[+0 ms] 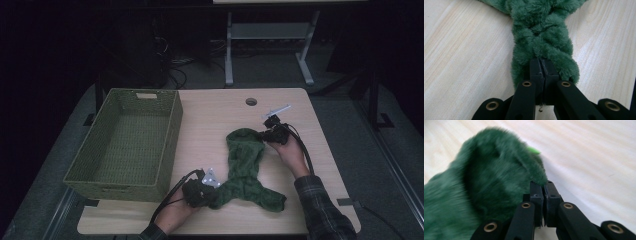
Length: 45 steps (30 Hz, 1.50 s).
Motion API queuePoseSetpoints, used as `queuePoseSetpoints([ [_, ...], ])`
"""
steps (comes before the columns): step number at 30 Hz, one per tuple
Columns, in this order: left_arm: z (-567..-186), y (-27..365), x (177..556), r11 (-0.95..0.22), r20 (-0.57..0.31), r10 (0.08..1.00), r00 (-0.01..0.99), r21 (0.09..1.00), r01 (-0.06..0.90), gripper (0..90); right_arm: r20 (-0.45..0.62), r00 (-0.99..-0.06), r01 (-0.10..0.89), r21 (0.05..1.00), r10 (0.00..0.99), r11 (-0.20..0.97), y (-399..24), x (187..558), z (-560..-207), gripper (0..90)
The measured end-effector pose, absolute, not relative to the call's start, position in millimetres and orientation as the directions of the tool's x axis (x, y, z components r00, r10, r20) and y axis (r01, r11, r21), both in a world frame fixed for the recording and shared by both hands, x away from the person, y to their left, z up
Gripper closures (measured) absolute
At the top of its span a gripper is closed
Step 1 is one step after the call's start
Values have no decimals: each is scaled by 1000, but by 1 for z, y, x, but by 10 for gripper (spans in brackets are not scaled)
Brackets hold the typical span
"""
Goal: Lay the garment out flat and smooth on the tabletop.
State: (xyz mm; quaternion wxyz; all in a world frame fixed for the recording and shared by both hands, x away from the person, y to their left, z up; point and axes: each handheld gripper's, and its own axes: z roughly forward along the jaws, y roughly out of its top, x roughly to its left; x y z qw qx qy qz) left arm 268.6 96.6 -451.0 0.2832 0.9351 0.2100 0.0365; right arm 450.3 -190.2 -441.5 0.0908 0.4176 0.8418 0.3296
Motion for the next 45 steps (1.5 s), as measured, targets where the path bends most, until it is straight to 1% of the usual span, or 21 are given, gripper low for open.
queuePoseSetpoints([
  [1,-451,96,268,-749,-57,417,907,544,378,887,106,-629,630,650,770,425,-191,452,-438,874],
  [4,-451,97,268,-750,-55,415,908,545,375,887,90,-618,624,660,781,417,-192,462,-430,875],
  [5,-451,97,268,-750,-53,415,908,545,374,887,98,-614,633,654,783,415,-192,467,-427,874],
  [8,-451,96,268,-750,-53,415,908,545,374,887,58,-599,626,656,799,422,-191,474,-428,875],
  [11,-451,97,268,-746,-61,416,907,548,379,884,94,-587,664,624,804,412,-193,479,-438,859],
  [12,-451,97,269,-743,-66,417,906,550,382,879,99,-586,664,629,805,406,-193,478,-441,819],
  [14,-452,99,270,-737,-78,416,906,554,386,873,117,-582,665,638,804,388,-196,474,-441,666],
  [16,-451,100,272,-735,-86,412,907,557,387,866,116,-575,649,667,810,365,-202,466,-436,613],
  [17,-452,100,271,-717,-105,427,898,567,407,866,124,-574,648,673,810,356,-205,462,-433,608],
  [19,-450,102,273,-719,-98,418,903,572,395,861,151,-584,648,679,798,346,-212,454,-428,607],
  [21,-448,102,272,-696,-107,429,897,593,404,853,125,-610,613,700,783,366,-219,441,-423,619],
  [24,-446,105,274,-705,-94,418,904,593,388,837,139,-627,598,716,766,360,-227,424,-418,632],
  [27,-445,105,273,-686,-101,436,894,606,403,795,112,-650,564,734,752,378,-233,401,-415,642],
  [30,-442,108,272,-679,-94,438,894,617,398,764,89,-661,539,747,745,389,-237,381,-415,640],
  [33,-439,110,271,-673,-85,441,893,627,392,716,102,-670,541,746,736,389,-240,365,-418,636],
  [36,-434,113,269,-662,-70,453,889,642,387,636,118,-685,537,748,719,389,-241,349,-422,626],
  [37,-433,114,268,-656,-66,456,887,649,386,614,109,-690,532,747,716,399,-239,343,-423,606],
  [40,-430,117,266,-639,-57,471,880,666,385,541,54,-718,485,754,694,443,-230,325,-423,603],
  [41,-429,119,265,-634,-46,479,877,672,382,515,62,-729,480,757,682,443,-227,320,-423,602],
  [42,-429,120,265,-628,-45,485,873,677,383,480,93,-744,486,755,662,440,-223,316,-423,602],
  [45,-428,123,261,-613,-54,487,872,690,385,429,144,-765,489,764,627,421,-215,307,-424,601],
])
